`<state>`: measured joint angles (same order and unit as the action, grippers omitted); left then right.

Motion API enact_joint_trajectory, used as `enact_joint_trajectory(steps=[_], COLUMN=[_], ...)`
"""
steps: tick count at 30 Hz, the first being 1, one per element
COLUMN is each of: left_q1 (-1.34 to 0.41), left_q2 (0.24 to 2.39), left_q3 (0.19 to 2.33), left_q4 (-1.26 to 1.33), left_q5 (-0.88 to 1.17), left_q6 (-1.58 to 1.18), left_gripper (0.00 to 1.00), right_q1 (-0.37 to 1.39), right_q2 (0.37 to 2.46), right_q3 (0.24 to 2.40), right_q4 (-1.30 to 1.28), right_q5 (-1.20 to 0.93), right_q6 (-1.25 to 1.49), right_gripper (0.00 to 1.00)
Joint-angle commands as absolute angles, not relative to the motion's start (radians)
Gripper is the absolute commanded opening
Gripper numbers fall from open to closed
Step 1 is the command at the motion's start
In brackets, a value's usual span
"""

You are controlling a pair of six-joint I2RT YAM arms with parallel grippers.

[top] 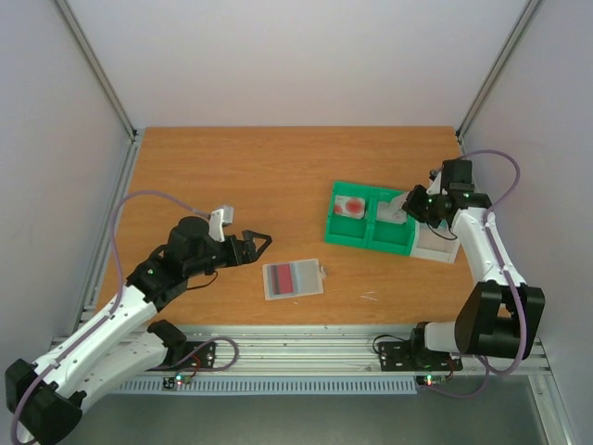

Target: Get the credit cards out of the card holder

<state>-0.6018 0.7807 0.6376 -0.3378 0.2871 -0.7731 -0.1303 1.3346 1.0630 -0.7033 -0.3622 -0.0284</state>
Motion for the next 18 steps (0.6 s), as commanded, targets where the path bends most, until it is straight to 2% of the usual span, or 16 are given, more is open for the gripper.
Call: enact_joint_trajectory(steps=[1, 11, 18], left_q1=[-0.603, -0.603, -0.603], left_q2=[0.811, 0.835, 0.84], left_q3=[0.637, 0.639, 0.641], left_q4=[-0.329, -0.342, -0.344], left_q5=[0.282, 0.28, 0.276], left_q6=[-0.767, -0.775, -0.783], left_gripper=[0.99, 0.99, 0.99], right_q1=[-0.135, -0.135, -0.135], right_q2=[1.397, 1.483, 1.535], right_q3=[1.083, 1.079, 1.086], right_q4=[-0.64, -0.532, -0.483], right_q5=[-0.357, -0.373, -0.477], right_q6=[-0.053, -0.076, -0.077], right_gripper=[0.01, 0.01, 0.01])
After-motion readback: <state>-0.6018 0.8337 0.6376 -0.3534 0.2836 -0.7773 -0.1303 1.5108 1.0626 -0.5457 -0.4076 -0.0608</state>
